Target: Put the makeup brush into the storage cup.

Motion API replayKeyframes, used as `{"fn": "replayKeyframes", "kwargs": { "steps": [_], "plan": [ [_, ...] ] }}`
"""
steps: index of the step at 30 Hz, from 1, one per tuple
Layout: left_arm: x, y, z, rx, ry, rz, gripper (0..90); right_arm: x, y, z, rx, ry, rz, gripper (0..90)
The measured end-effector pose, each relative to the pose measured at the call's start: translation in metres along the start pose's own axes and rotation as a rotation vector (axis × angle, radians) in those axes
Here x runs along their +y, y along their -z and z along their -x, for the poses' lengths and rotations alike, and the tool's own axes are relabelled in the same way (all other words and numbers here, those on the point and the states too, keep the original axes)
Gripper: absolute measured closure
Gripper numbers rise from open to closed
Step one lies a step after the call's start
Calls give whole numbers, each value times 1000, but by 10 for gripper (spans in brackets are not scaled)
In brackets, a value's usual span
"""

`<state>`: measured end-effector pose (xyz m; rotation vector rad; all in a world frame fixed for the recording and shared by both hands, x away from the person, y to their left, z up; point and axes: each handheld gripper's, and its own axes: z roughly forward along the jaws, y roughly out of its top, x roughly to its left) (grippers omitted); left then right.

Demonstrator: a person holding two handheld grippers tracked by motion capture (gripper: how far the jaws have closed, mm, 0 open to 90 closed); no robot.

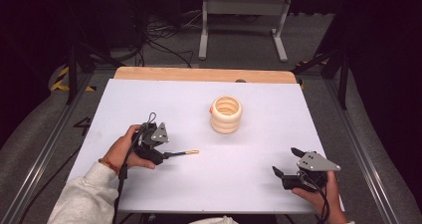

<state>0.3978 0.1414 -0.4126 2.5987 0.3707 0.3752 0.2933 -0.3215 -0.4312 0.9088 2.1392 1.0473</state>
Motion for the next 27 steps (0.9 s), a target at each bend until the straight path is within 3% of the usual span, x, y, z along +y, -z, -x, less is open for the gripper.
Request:
{"fn": "replayKeyframes", "kwargs": {
  "steps": [3, 12, 18, 21, 27],
  "plan": [
    [6, -5, 1, 0, -36, -33, 365, 0, -1, -1, -4, 15, -7, 125],
    [26, -19, 4, -63, -88, -89, 426, 0, -3, -4, 6, 35, -18, 125],
    [36, -28, 7, -112, -101, -136, 517, 0, -3, -4, 2, 39, -21, 125],
    [38, -32, 6, -112, -110, -166, 548, 0, -4, -4, 4, 37, -25, 126],
    [40, -41, 3, -143, -84, -196, 615, 0, -5, -4, -5, 44, -33, 125]
  ]
}}
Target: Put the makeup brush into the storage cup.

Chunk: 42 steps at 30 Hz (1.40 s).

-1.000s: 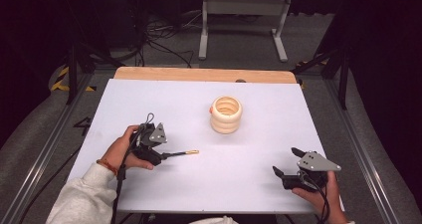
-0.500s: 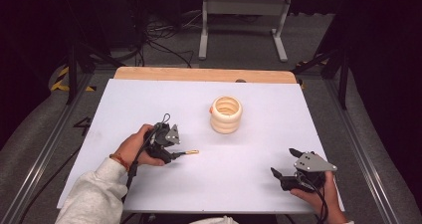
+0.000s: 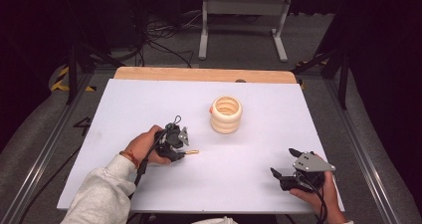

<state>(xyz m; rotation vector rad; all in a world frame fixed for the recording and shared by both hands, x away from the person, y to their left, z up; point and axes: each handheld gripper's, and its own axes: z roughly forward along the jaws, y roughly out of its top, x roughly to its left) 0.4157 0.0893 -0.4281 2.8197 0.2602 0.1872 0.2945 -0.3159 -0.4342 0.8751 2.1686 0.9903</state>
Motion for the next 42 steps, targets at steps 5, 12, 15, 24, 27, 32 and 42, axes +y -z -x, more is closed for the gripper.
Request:
{"fn": "replayKeyframes", "kwargs": {
  "steps": [5, 12, 15, 24, 27, 32, 42],
  "plan": [
    [1, -1, -4, -61, 19, -10, 713, 0, -2, 1, 2, -7, -6, 127],
    [4, -1, -5, -80, 35, -32, 819, 0, -5, 1, 26, -4, -29, 124],
    [4, -1, -6, -82, 29, -28, 827, -1, -5, 2, 25, -12, -34, 124],
    [1, 6, -3, -39, 27, 43, 827, -1, -4, 3, 33, -29, -22, 125],
    [-3, 16, -3, -25, 52, 117, 827, 0, -3, 4, 33, -30, -14, 125],
    [-6, 25, -4, -14, 65, 184, 828, 0, -2, 4, 34, -40, -11, 126],
    [-9, 44, -4, 47, 85, 352, 828, 0, -1, 4, 21, -37, -3, 127]
  ]
}}
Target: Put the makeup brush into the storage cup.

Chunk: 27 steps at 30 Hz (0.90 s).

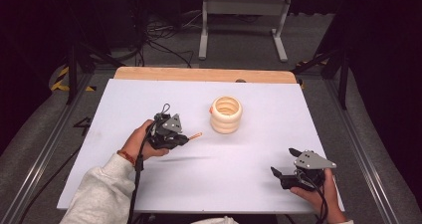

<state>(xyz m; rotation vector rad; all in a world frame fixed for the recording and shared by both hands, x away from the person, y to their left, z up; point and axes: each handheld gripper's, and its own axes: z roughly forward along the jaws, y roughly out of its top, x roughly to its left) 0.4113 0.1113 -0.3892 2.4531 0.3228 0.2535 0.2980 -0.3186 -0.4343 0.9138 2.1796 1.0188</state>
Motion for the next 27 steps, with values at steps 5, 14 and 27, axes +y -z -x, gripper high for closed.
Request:
{"fn": "replayKeyframes", "kwargs": {
  "steps": [5, 14, 27],
  "plan": [
    [0, 9, 0, 51, 34, 100, 828, 0, 1, 0, -4, -1, 7, 127],
    [2, 21, -3, 106, 89, 278, 828, 0, 2, 1, -5, -6, 11, 127],
    [11, 34, -8, 136, 97, 387, 828, 0, 3, 1, -8, -5, 20, 127]
  ]
}}
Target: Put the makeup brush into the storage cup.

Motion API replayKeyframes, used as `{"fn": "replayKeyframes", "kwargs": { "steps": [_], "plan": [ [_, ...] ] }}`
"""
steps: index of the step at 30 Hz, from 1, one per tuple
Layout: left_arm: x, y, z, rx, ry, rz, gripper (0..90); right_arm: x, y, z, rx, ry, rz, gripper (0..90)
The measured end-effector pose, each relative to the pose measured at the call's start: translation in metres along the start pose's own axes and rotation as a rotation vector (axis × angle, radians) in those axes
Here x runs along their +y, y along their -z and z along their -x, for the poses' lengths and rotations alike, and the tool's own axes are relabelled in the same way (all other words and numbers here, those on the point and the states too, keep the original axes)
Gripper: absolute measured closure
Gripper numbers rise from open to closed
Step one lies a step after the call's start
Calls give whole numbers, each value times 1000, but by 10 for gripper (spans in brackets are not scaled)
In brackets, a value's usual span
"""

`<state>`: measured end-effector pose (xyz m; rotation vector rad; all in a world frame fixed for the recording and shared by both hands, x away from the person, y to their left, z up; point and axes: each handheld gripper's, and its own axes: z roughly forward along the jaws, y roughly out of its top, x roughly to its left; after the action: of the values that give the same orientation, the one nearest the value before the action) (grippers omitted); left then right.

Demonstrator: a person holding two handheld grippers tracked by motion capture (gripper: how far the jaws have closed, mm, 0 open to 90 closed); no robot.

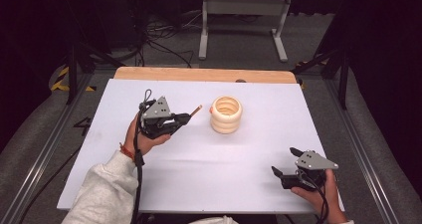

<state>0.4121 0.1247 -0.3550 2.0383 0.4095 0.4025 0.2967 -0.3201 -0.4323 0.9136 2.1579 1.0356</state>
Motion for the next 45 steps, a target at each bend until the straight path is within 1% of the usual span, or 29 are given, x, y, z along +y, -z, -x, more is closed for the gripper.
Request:
{"fn": "replayKeyframes", "kwargs": {
  "steps": [1, 3, 5, 6, 8, 13, 14, 15, 16, 18, 20, 22, 24, 25, 27, 29, 31, 32, 33, 34, 40, 41, 42, 45],
  "plan": [
    [2, 0, -1, -13, 11, 16, 828, 0, 0, 0, -1, -1, 0, 127],
    [6, -1, -3, -9, 12, 35, 828, 0, 0, 0, 0, 0, 1, 126],
    [10, -2, -3, -14, 10, 48, 828, 0, 0, 0, -1, -1, 2, 127],
    [12, -4, -3, -10, 10, 56, 828, 0, 0, 0, -1, -7, 3, 126],
    [16, -5, -5, -17, 14, 69, 828, 0, 0, 0, -2, -6, 3, 126],
    [25, -10, -7, -22, 5, 84, 828, 0, 1, 1, -3, -7, 6, 126],
    [26, -10, -7, -20, 12, 89, 828, 0, 1, 1, -5, -8, 7, 126],
    [28, -11, -8, -22, 9, 95, 828, -1, 1, 1, -6, -9, 8, 125],
    [29, -12, -8, -30, 15, 98, 828, 0, 2, 1, -4, -12, 9, 126],
    [33, -15, -9, -29, 4, 104, 828, 0, 2, 1, -6, -12, 9, 126],
    [35, -18, -9, -31, 2, 107, 828, 0, 2, 1, -7, -9, 10, 125],
    [41, -21, -9, -41, 7, 118, 828, 0, 2, 1, -9, -9, 10, 125],
    [44, -22, -10, -42, 0, 122, 828, 0, 2, 1, -11, -11, 10, 124],
    [46, -23, -10, -41, 3, 129, 828, -1, 2, 1, -11, -11, 10, 124],
    [50, -25, -10, -53, 3, 135, 828, -1, 2, 1, -11, -14, 11, 123],
    [54, -27, -10, -48, -14, 142, 828, -1, 3, 2, -11, -16, 13, 123],
    [57, -29, -9, -56, -5, 150, 828, -1, 3, 2, -15, -17, 17, 123],
    [59, -30, -9, -54, -13, 151, 828, -1, 4, 2, -14, -19, 17, 123],
    [60, -32, -9, -62, -12, 157, 828, -1, 4, 2, -13, -19, 18, 122],
    [62, -33, -9, -62, -4, 162, 828, -1, 4, 3, -15, -18, 18, 122],
    [69, -39, -9, -72, -14, 171, 828, -1, 4, 2, -16, -14, 19, 120],
    [71, -40, -10, -74, -7, 178, 828, -1, 4, 2, -17, -11, 16, 120],
    [73, -40, -11, -71, -18, 180, 828, -1, 3, 2, -17, -11, 15, 120],
    [75, -41, -12, -76, -12, 187, 828, -1, 4, 2, -19, -15, 16, 120]
  ]
}}
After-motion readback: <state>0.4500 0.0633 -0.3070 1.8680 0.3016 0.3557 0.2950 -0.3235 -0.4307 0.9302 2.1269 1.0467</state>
